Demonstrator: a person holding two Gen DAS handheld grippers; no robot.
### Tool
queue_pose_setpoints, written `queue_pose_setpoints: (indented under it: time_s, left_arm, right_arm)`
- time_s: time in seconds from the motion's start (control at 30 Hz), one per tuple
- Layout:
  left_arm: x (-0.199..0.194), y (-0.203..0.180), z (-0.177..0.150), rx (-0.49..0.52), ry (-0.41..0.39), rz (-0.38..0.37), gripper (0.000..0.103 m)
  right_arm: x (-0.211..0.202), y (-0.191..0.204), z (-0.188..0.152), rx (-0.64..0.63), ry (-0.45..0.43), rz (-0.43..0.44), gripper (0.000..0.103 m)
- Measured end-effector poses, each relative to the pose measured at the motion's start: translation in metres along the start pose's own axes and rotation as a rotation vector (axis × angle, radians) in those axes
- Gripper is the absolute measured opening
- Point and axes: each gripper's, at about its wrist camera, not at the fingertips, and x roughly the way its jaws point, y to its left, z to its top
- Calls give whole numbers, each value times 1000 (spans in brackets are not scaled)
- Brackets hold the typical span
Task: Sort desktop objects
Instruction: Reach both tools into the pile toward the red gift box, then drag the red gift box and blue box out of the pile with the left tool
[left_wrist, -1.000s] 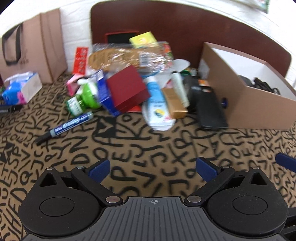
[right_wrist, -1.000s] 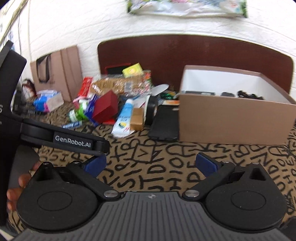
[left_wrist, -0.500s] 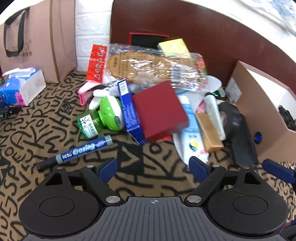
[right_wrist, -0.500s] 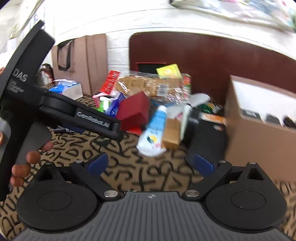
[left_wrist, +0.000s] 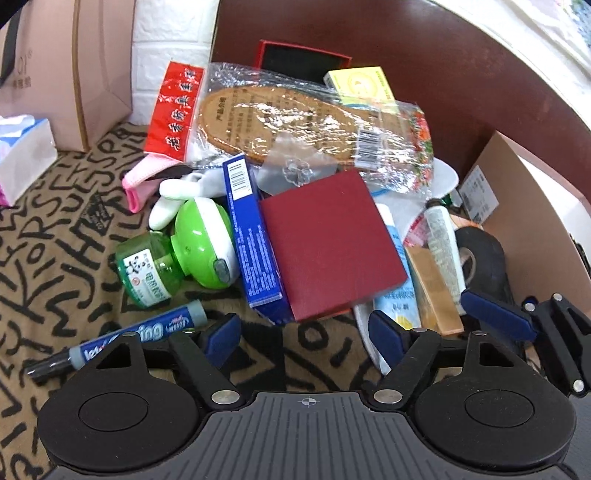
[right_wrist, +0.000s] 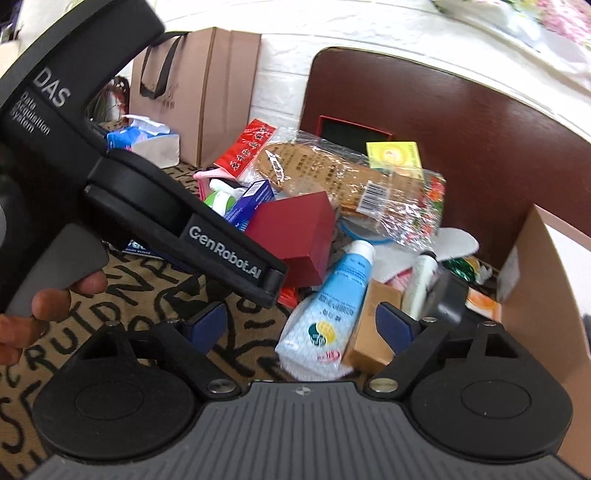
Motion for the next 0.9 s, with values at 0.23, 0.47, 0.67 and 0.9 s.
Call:
queue_pose_setpoints:
  time_s: [0.23,0.47,0.67,0.9]
  left_arm:
    - [20,4,7,-10,42,-35,86]
    - [30,-1,15,12,44,-45,80]
    - [28,5,15,16,54,-39,64]
    - [14,3,-1,39,79,-61,67]
  right_arm:
    - [25,2,7,-63,5,36,83]
    - [44,0,15,-125,-14,56,81]
    - [43,7,13,-155,-27,60,68]
    - [22,17,3,-149,-34,62,67]
